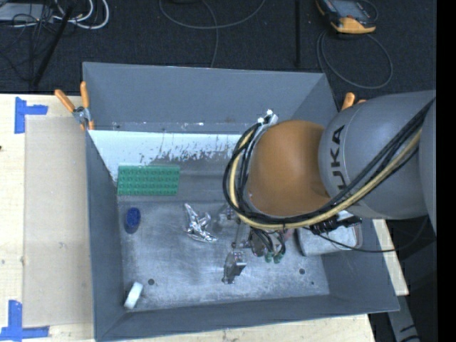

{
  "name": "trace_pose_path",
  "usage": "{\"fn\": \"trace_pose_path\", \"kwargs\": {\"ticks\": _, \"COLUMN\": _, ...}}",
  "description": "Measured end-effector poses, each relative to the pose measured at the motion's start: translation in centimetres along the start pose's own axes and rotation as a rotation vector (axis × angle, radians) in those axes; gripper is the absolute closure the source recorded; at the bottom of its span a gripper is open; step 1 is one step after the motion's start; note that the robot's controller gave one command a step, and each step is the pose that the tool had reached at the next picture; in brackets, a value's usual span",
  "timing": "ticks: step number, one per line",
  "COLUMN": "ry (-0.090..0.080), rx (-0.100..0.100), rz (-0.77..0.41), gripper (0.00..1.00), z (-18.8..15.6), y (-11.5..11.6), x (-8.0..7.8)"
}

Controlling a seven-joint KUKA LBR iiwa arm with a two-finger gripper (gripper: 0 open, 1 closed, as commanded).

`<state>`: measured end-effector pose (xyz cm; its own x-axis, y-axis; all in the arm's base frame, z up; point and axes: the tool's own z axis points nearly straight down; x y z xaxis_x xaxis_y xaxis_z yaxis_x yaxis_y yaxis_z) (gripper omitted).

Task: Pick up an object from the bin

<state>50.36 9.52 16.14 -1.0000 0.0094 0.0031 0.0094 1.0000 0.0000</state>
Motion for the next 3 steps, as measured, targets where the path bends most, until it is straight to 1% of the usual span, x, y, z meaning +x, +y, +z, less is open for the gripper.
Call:
{"fn": "trace_pose_path", "kwargs": {"ticks": 1, "ry": -0.005, "rx": -0.002, "rz": -0.023, "gripper": 0.0, "z": 3.4, "y": 4.4, "x": -6.4}}
{"fn": "trace_pose_path", "kwargs": {"ticks": 2, "ry": -0.004, "rx": -0.004, "rz": 0.03, "gripper": 0.0, "z": 9.1, "y": -0.7, "x": -8.6}}
{"fn": "trace_pose_path", "kwargs": {"ticks": 3, "ry": -0.007, "rx": -0.004, "rz": 0.026, "gripper": 1.0, "z": 8.7, "y": -0.5, "x": -8.7}}
